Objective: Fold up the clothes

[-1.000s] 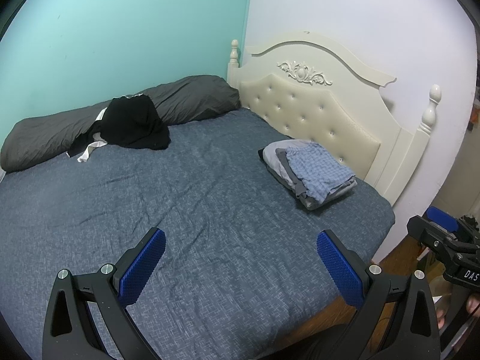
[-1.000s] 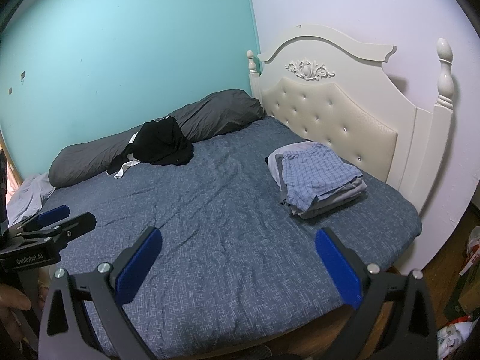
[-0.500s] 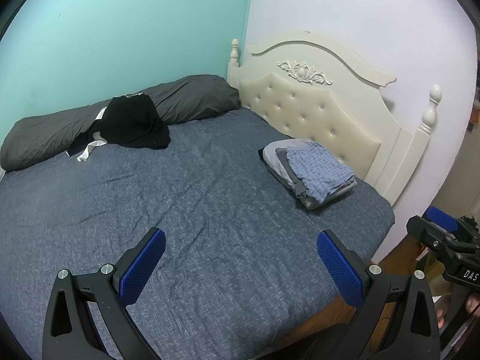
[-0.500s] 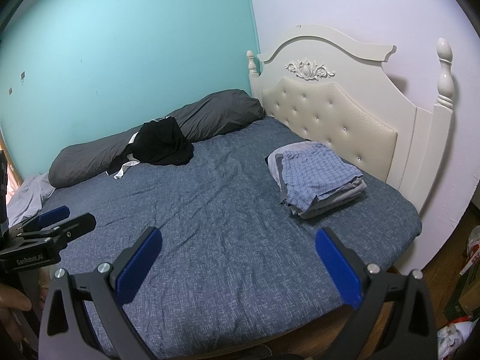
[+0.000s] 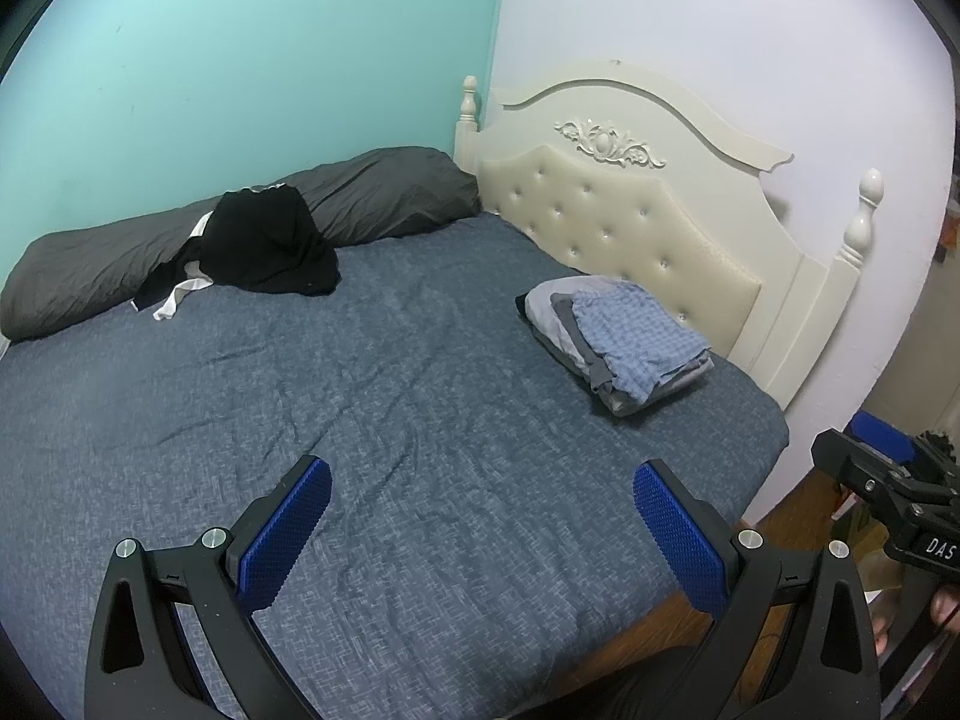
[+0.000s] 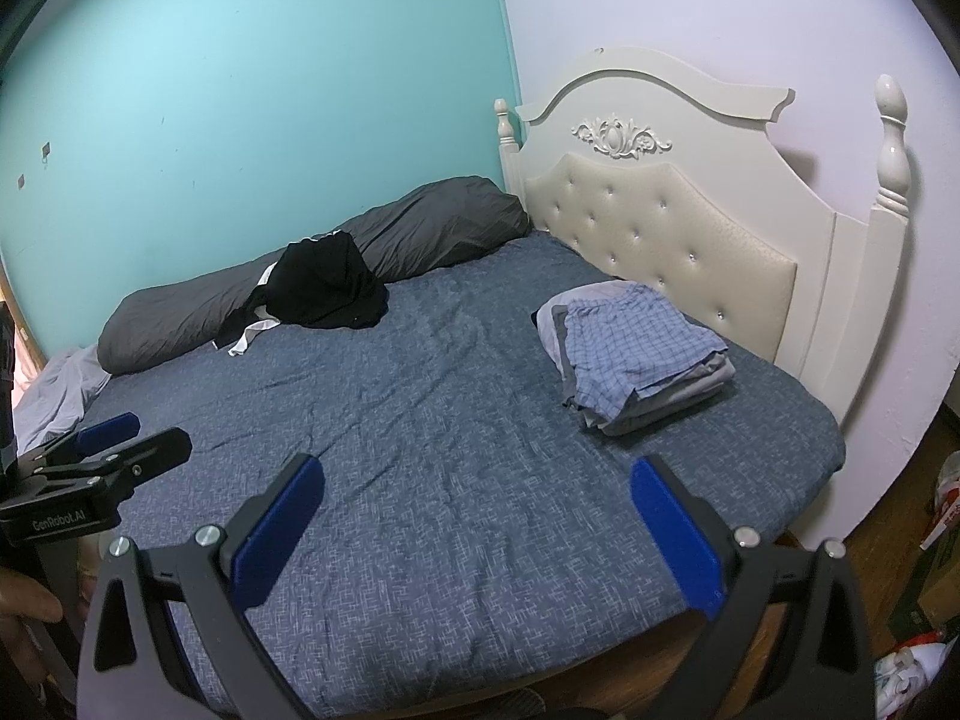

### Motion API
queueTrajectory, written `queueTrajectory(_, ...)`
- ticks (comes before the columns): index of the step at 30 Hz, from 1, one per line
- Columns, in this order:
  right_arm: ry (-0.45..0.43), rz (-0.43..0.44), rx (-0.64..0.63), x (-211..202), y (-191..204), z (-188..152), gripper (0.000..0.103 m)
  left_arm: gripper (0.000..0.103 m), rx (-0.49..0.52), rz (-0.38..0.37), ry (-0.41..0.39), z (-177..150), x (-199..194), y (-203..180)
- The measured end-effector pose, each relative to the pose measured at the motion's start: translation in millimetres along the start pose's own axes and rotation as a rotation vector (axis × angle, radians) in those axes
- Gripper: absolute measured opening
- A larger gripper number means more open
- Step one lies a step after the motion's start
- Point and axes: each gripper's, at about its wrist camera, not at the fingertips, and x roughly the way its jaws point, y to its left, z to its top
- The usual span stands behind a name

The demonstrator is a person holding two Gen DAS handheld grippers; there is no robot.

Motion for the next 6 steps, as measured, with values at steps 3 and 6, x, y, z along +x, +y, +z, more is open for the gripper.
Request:
queueTrajectory(3, -0.001, 0.000, 0.001, 0.2, 0.0, 0.5, 0.103, 0.103, -0.003, -0.002, 0.001, -0.5, -0.2, 1.3)
queueTrajectory(6, -0.002, 0.001, 0.002, 0.4, -0.1, 0.7, 0.103, 0.103, -0.004, -0.003, 0.003, -0.4, 0.1, 1.8)
